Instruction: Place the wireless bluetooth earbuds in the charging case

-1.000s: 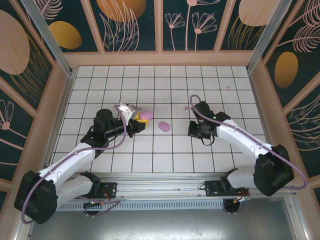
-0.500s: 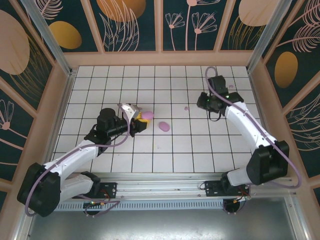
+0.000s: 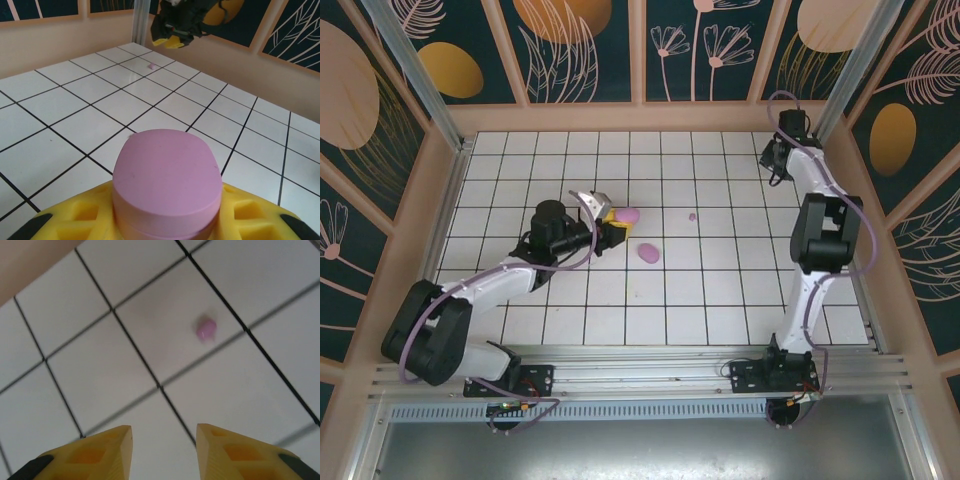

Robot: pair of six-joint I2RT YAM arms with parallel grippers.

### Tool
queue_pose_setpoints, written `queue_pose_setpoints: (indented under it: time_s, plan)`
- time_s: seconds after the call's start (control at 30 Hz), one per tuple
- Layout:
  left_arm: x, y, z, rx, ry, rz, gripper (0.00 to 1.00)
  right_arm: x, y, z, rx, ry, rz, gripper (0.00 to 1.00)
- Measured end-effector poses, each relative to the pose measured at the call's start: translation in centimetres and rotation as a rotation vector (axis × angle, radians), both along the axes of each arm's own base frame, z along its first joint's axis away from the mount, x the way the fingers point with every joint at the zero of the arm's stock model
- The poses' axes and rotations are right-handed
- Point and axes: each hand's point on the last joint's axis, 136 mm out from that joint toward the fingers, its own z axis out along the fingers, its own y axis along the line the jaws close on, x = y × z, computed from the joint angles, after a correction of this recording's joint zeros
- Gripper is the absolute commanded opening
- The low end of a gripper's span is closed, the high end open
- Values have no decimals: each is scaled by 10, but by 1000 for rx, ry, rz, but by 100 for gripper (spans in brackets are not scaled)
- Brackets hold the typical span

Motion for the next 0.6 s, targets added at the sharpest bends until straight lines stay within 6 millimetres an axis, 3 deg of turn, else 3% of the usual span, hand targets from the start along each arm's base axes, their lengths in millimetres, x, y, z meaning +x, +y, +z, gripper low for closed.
queue_pose_setpoints:
  time_s: [0.13, 0.2, 0.6]
  plan:
    - [7, -6, -5, -1, 10, -11, 0, 38, -16, -17, -18, -5, -8, 39]
    - [10, -8, -7, 1, 14, -12, 0, 47, -24, -25, -26, 1, -19, 39]
    - [13, -12, -4, 3, -2, -30, 0, 38, -73, -57, -26, 68, -93, 40]
